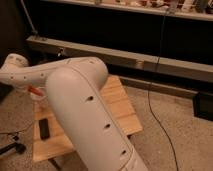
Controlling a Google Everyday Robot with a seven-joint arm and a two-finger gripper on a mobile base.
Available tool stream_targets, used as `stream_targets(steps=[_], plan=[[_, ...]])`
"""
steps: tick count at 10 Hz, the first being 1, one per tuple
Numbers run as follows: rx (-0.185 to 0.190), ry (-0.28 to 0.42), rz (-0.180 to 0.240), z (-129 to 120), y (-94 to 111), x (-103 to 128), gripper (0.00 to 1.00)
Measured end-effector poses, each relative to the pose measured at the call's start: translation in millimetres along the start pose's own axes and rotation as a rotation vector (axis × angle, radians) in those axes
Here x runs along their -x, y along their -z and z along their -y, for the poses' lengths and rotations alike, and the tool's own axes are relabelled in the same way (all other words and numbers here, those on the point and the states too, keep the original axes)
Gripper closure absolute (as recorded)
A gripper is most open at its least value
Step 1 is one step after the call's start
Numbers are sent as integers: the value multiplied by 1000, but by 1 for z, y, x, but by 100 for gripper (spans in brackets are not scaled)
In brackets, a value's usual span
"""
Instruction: Place the pepper in the ceramic cup
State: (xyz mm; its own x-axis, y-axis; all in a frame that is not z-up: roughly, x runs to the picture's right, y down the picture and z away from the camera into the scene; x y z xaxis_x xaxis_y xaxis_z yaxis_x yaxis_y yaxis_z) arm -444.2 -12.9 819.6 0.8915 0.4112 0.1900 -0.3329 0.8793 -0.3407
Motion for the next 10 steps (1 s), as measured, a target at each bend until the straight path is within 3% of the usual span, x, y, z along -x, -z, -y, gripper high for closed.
stream_targets(steps=[5,10], plan=[[-11,-28,10,16,0,-13,100],[17,-25,26,2,-10,-3,100]])
